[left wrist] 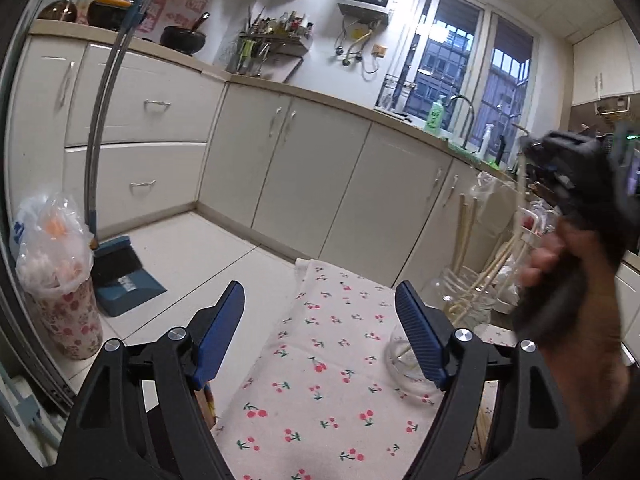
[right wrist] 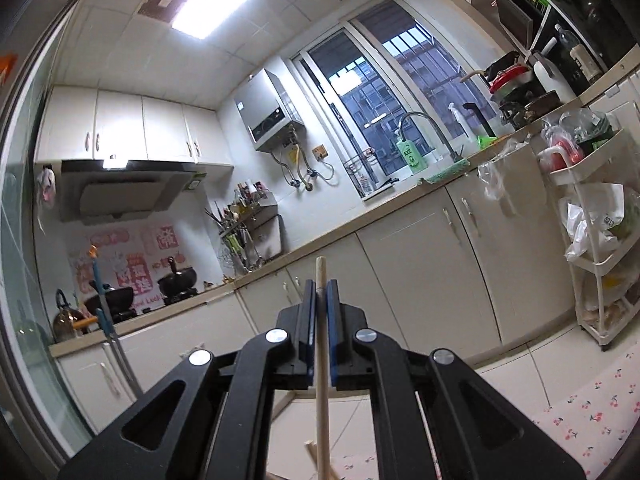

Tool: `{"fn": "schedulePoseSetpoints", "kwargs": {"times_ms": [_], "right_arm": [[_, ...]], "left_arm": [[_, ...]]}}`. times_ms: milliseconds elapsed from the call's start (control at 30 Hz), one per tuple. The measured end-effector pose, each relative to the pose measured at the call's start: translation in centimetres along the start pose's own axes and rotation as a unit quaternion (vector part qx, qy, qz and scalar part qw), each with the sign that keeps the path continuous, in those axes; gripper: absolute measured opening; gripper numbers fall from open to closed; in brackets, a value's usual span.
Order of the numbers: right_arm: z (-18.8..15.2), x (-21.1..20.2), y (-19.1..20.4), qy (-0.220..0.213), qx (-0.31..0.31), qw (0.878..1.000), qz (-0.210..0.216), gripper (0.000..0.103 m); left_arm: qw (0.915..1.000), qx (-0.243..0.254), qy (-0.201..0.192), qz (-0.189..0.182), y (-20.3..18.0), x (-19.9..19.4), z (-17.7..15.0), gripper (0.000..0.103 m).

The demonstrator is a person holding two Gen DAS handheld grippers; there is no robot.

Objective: Organize utensils
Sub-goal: 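Lift the chopstick upright with the right gripper over the jar, then lower the chopstick into the jar and open the right gripper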

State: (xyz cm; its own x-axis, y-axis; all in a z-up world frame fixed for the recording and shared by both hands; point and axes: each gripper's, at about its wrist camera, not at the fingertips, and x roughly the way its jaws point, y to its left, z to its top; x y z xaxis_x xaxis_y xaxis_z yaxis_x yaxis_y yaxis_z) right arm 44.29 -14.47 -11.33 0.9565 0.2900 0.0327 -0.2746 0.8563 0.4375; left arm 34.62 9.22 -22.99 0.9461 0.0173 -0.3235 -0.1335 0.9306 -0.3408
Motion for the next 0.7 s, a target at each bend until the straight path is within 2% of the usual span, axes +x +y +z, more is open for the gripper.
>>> {"fn": "schedulePoseSetpoints", "kwargs": {"times_ms": [300, 700], "right_arm": [[-2.5, 0.7, 0.1, 0.030, -0.021, 0.999, -0.022, 0.006], [-1.7, 1.1, -0.2, 0.019, -0.012, 1.000, -0.022, 0.006]], "left_arm": [[0.9998, -0.009, 0.011, -0.014, -0.1, 0.4, 0.0, 0.074], [0.9994, -0.019, 0.022, -0.019, -0.2, 0.7, -0.2, 0.074]]}}
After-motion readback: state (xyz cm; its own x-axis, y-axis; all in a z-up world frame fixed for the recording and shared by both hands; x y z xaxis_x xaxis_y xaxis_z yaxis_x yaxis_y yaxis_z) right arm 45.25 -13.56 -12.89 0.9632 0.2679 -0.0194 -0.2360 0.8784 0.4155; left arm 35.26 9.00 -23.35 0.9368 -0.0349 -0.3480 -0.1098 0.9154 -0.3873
